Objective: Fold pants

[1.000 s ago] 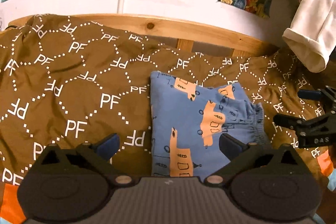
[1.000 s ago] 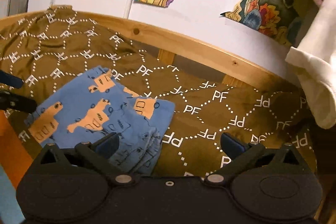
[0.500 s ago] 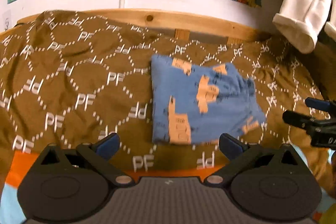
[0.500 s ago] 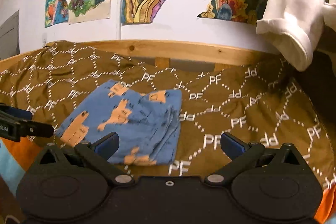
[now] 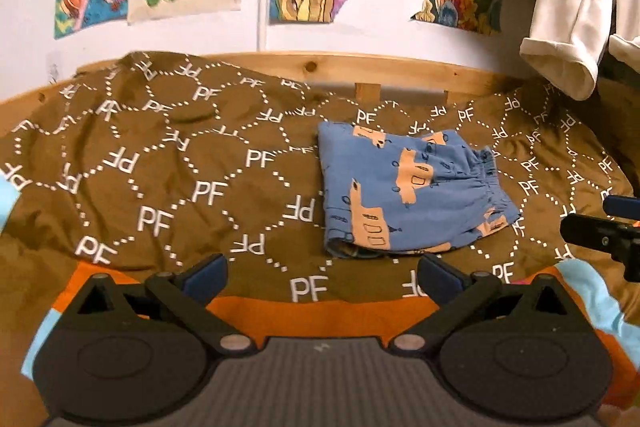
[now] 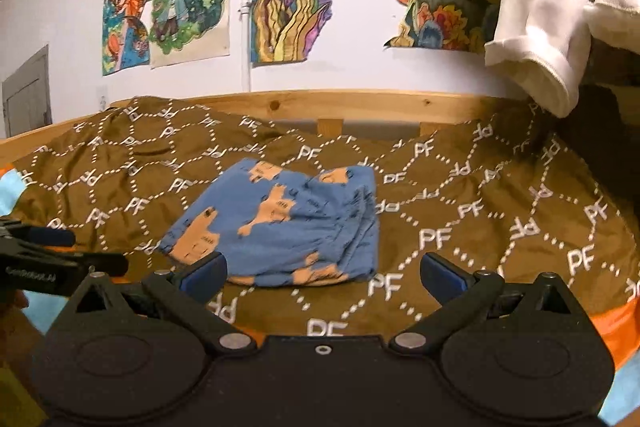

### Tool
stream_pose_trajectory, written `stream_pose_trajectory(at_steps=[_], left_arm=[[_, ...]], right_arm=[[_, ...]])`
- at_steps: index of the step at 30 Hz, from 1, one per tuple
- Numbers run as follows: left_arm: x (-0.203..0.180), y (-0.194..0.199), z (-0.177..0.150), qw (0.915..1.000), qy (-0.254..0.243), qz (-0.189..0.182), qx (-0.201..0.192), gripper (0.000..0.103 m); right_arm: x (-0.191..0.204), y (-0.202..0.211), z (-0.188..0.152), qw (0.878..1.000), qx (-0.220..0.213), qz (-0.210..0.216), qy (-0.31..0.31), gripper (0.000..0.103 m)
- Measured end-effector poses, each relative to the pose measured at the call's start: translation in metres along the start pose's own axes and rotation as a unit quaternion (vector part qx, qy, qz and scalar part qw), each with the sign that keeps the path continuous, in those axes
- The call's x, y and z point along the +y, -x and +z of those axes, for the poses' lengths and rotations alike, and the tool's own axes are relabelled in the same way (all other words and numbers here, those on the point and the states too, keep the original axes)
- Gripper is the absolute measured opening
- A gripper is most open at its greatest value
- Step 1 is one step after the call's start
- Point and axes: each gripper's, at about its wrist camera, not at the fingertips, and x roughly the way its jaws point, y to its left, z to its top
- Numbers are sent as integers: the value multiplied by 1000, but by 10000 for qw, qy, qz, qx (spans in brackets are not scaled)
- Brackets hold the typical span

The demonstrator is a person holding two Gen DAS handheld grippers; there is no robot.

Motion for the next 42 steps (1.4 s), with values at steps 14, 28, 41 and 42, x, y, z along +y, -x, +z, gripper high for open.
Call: stream_pose_trajectory(at_steps=[14,28,41,42], left_arm=[[13,-3,-17,9992,278,36,278,103],[13,-4,-18,9991,266,44,326,103],[13,-3,-21,9991,246,61,352,103],[13,-3,-22,9990,251,66,356,103]], right_arm=[[-5,1,-20,9977,543,-254,-320,102],[-4,3,-23,9973,617,-171,-346,102],[-4,1,-24,9969,684,-146,-364,102],[-4,1,-24,9969,686,-143,-364,102]])
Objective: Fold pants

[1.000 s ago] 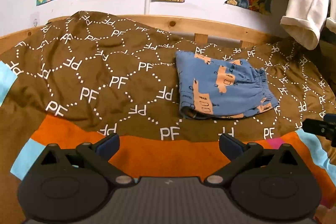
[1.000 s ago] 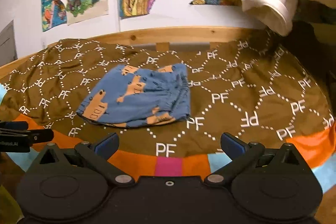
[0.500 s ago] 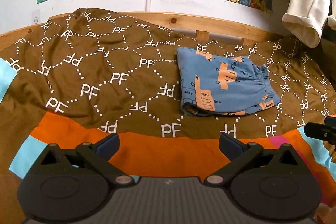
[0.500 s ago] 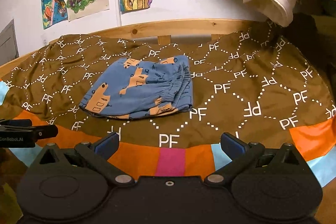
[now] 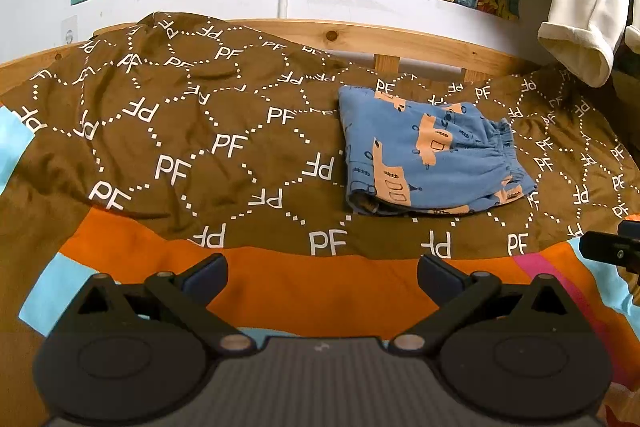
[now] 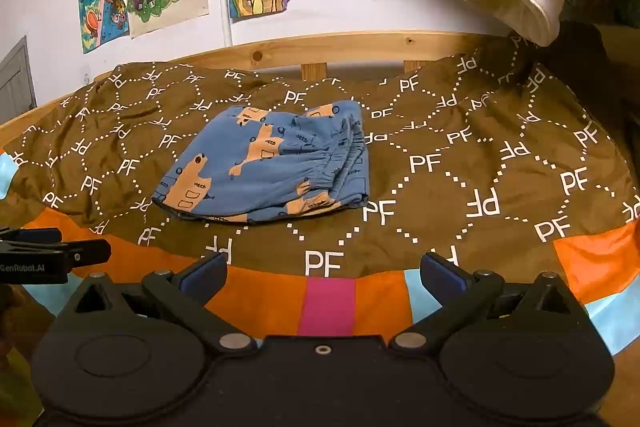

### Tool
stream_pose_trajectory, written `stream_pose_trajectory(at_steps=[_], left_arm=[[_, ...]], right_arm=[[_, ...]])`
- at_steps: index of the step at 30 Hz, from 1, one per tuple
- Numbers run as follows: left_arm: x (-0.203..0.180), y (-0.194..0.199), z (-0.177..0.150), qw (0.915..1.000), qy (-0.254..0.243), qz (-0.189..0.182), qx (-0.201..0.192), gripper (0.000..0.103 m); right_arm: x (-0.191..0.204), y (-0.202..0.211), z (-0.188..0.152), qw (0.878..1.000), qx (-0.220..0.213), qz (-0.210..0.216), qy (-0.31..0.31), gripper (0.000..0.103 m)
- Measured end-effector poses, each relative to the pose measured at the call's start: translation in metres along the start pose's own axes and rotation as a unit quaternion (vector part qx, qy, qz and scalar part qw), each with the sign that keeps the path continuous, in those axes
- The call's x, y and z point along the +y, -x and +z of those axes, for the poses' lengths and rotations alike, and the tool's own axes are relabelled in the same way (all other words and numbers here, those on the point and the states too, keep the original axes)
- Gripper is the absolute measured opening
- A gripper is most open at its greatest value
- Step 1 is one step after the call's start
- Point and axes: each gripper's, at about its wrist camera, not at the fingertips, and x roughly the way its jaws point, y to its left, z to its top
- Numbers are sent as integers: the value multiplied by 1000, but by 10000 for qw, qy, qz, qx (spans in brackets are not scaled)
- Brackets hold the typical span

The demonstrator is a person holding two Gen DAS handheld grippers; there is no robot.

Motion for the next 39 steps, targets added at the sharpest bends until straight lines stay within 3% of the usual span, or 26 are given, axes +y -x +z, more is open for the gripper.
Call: stream_pose_trajectory(at_steps=[39], left_arm=[[3,-1,0,10000,46,29,55,103]], right_arm=[[-2,-4,-1,10000,82,37,-42,102]])
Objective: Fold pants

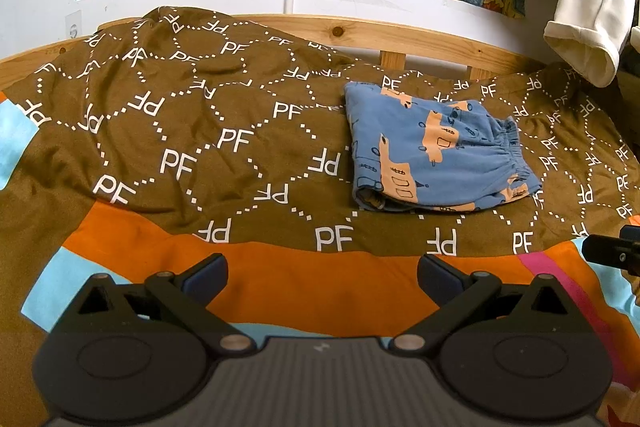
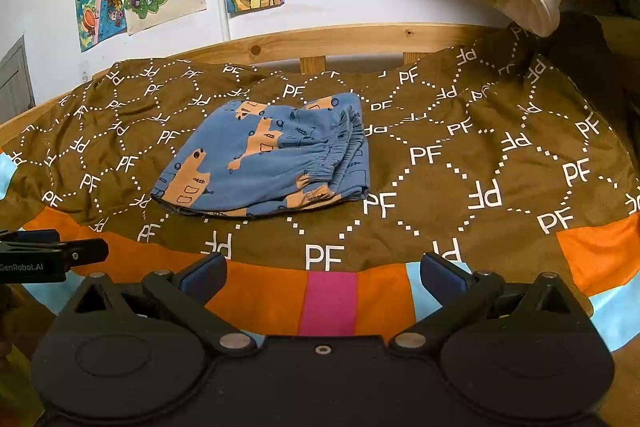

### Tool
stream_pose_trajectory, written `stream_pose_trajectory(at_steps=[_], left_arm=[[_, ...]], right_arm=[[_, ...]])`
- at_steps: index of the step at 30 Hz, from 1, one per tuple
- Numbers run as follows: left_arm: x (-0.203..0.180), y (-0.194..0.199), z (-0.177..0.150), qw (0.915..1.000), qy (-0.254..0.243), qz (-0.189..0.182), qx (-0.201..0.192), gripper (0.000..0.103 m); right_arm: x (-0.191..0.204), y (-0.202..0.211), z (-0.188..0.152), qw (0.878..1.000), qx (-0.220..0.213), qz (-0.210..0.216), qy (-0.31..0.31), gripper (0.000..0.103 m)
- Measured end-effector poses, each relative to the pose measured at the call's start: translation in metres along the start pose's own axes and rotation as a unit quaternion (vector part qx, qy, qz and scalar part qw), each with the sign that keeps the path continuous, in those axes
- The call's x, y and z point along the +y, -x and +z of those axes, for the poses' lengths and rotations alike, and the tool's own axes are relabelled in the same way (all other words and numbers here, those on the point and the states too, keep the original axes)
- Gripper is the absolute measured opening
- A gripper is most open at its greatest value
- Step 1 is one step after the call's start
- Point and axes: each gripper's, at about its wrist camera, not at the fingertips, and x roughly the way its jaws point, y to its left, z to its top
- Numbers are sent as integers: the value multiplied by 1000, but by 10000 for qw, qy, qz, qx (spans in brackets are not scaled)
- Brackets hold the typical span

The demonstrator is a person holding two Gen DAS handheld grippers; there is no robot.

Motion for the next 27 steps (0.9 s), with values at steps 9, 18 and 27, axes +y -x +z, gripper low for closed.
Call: stream_pose_trajectory(at_steps=[9,18,27], left_arm=[[-1,0,0,10000,-2,-7,10,103],[-2,1,-1,9999,11,-124,60,103],[-6,1,-1,9997,-99,-201,68,103]], right_arm=[[0,0,-1,10000,5,-7,-8,102],[2,-2,-3,10000,34,-33,4,102],[2,-2,-3,10000,44,-48,9,102]])
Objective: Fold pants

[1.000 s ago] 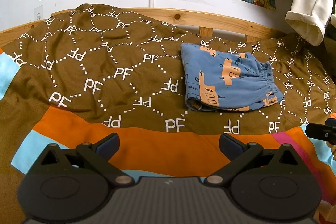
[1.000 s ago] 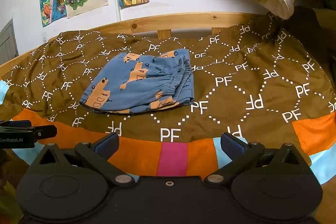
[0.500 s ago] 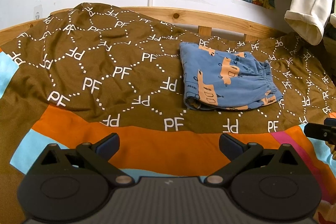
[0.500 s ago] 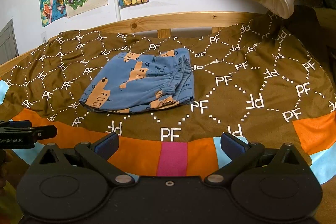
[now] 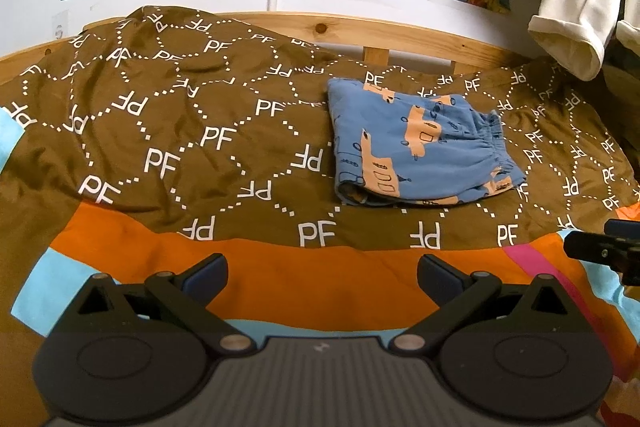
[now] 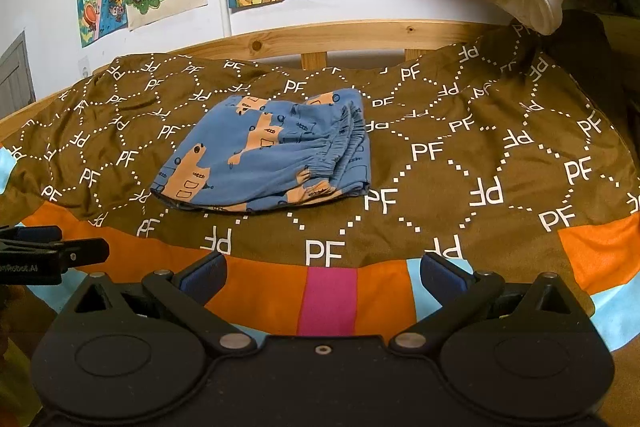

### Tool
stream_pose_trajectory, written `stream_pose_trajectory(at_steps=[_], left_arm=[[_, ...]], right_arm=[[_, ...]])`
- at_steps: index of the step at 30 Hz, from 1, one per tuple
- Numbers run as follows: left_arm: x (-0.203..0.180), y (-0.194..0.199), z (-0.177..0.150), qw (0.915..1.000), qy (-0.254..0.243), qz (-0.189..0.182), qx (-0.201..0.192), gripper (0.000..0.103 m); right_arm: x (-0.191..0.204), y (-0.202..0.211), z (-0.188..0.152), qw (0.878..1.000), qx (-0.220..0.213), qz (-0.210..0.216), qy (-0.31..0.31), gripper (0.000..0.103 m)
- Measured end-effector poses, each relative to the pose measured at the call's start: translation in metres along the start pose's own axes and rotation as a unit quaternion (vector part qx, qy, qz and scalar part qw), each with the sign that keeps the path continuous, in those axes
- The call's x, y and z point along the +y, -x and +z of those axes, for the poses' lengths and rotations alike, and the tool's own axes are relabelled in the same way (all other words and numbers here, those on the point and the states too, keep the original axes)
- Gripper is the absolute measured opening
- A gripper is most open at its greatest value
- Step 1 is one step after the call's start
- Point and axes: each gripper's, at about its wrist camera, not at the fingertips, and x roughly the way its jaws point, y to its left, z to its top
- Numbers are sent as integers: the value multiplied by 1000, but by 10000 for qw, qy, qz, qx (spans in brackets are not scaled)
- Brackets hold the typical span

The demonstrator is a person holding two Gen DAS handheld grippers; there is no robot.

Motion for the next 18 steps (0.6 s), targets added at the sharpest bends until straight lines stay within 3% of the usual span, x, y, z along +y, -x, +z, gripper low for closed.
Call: stream_pose_trajectory(at_steps=[18], left_arm=[[0,2,1,9999,-61,100,57,103]], right_arm=[[1,-1,0,10000,37,20,50,102]])
